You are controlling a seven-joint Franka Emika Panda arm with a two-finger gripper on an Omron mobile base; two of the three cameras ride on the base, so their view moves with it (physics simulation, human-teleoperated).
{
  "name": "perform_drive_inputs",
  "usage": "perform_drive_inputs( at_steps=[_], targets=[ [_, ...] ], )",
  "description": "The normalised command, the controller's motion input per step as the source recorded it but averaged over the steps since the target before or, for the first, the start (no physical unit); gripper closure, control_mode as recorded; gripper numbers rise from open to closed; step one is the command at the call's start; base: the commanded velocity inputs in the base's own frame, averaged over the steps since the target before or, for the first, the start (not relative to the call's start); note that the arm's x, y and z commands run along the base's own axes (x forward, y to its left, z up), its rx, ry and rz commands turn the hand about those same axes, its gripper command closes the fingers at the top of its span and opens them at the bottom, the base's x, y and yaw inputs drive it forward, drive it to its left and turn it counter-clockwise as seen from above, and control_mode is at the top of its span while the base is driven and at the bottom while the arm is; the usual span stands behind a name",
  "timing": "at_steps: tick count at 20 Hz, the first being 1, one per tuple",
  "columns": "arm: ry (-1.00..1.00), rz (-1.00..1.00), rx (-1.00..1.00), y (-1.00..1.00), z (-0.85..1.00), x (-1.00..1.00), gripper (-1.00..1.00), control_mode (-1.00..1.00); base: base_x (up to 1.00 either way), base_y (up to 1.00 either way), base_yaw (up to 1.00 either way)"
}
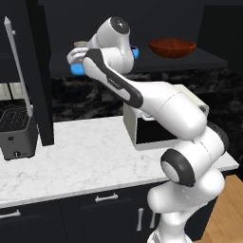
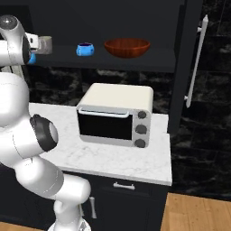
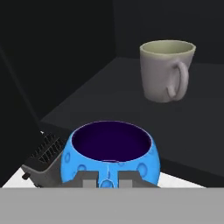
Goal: Gather all objects into one cabinet and sort the glasses and bowls to opposite sides.
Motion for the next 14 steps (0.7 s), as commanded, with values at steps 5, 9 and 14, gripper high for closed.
perform_drive_inputs(
  at_steps=[5,9,14],
  targets=[
    [-0.01,0.00,-0.21,0.14,-0.28,0.05,1.00,-1.00,0.00,0.00,0.00],
    [-0.11,0.00,-0.17,0.00,-0.11,0.00,1.00,-1.00,0.00,0.00,0.00],
    [-0.16,0.00,-0.07,0.00,-0.02,0.03,1.00,-1.00,0.00,0.00,0.00]
  ],
)
